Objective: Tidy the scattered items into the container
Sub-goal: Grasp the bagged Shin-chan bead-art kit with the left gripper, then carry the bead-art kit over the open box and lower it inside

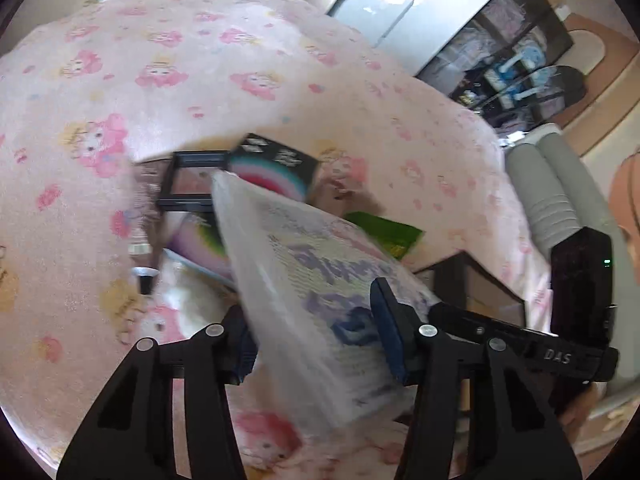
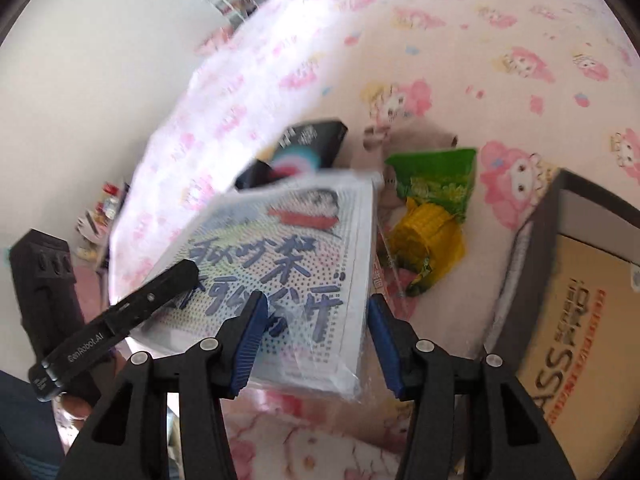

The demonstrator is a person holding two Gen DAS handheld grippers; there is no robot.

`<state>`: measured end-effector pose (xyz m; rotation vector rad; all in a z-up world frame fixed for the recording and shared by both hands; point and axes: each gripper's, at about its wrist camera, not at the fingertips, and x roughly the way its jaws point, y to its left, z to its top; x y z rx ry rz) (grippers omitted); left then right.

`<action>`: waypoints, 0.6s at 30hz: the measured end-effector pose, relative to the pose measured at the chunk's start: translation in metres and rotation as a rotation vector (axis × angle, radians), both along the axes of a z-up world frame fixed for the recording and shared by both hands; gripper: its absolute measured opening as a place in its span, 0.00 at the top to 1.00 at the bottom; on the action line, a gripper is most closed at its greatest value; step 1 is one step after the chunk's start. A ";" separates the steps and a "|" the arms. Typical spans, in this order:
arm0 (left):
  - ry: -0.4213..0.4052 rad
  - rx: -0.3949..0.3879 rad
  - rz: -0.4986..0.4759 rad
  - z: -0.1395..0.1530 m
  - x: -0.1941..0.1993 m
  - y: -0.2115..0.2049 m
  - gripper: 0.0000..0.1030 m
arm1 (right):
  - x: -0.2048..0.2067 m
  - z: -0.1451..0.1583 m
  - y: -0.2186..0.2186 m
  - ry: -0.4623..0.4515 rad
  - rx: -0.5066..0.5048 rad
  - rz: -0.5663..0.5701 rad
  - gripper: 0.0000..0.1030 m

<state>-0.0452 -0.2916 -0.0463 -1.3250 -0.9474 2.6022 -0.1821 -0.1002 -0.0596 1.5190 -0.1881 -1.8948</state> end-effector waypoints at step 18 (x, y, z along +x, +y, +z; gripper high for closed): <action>0.135 -0.006 -0.296 0.059 -0.011 0.210 0.63 | 0.115 0.063 0.204 0.177 -0.125 -0.199 0.57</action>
